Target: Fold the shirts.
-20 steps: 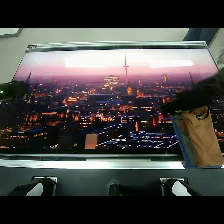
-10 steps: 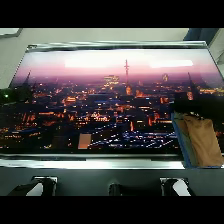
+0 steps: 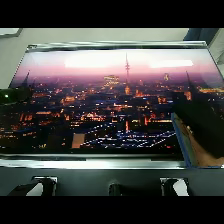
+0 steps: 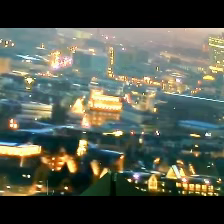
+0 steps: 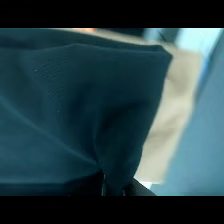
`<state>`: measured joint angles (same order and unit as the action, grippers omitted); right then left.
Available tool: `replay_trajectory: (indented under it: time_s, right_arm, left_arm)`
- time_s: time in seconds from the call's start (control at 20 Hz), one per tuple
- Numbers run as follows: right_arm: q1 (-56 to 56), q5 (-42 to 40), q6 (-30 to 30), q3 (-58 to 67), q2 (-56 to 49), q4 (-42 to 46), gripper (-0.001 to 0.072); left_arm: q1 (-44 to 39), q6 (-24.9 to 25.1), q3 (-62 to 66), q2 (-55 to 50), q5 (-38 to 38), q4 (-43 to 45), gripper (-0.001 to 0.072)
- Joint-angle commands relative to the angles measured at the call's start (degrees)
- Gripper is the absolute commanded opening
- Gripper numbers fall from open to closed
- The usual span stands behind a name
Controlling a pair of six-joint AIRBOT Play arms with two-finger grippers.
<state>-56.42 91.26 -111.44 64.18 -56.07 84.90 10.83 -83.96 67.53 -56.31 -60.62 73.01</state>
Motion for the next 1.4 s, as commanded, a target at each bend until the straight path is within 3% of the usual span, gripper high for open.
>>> replay_trajectory:
  time_s: [0.0,0.15,0.2,0.25,0.3,0.35,0.45,0.6,0.7,0.8,0.95,1.0,1.05,1.1,1.15,1.2,1.35]
  right_arm:
    - [-0.11,-3.89,-0.07,-13.29,2.10,3.28,0.0048]
    - [-0.11,-7.67,-0.31,-17.57,2.10,3.26,0.0051]
    - [-0.11,-8.48,-0.48,-17.73,2.08,3.37,0.0091]
    - [-0.11,-9.18,-0.42,-17.62,2.10,3.52,0.0299]
    - [-0.11,-10.01,1.40,-17.22,2.10,3.96,0.0578]
    - [-0.11,-11.06,5.53,-16.37,2.10,4.63,0.0645]
    - [-0.11,-12.28,11.80,-11.80,2.10,6.32,0.0645]
    - [-0.02,-22.47,16.13,1.09,2.10,0.22,0.0644]
    - [2.49,-31.50,24.33,10.19,2.10,-9.01,0.0637]
    - [12.33,-35.39,28.30,15.37,2.08,-7.15,0.0637]
    - [32.00,-28.26,25.07,15.58,-0.24,-4.76,0.0636]
    - [37.97,-23.87,19.87,15.58,-2.21,-4.76,0.0636]
    - [43.71,-19.93,13.90,15.54,-4.85,-4.81,0.0636]
    - [48.13,-17.29,9.51,15.47,-7.56,-5.03,0.0636]
    - [51.71,-15.87,7.39,15.47,-10.47,-5.86,0.0637]
    - [54.60,-14.29,7.06,15.47,-13.29,-8.00,0.0637]
    - [59.54,-11.67,7.21,15.47,-17.79,-9.09,0.0637]
  left_arm:
    - [0.04,0.02,-0.02,0.07,-0.02,-0.85,0.0031]
    - [0.02,0.04,-0.02,0.02,0.11,-2.05,0.0031]
    - [0.04,0.02,-0.02,0.00,0.11,-2.34,0.0031]
    - [0.02,0.02,-0.02,0.00,0.13,-2.58,0.0031]
    - [0.04,0.02,-0.02,0.00,0.13,-2.93,0.0031]
    - [0.04,0.00,0.11,0.11,0.00,-4.09,0.0031]
    - [0.04,0.22,2.69,0.79,-0.20,-9.94,0.0032]
    - [-0.94,7.37,10.71,0.76,7.52,-11.93,0.0030]
    - [-4.31,4.24,16.90,-1.29,10.56,-0.13,0.0028]
    - [-9.46,-4.24,21.94,-6.25,6.21,16.02,0.0028]
    - [-17.53,-5.66,23.04,-14.14,-5.16,28.06,0.0030]
    - [-19.47,-5.68,22.43,-16.72,-9.25,27.98,0.0072]
    - [-20.85,-6.95,21.29,-18.95,-13.03,27.89,0.0294]
    - [-22.03,-10.51,19.39,-21.14,-17.66,27.89,0.0646]
    - [-22.75,-11.72,16.79,-22.53,-21.59,27.39,0.0717]
    - [-23.34,-11.67,12.96,-22.84,-22.86,26.14,0.0718]
    - [-24.35,-15.37,2.67,-18.49,-15.21,21.27,0.0717]
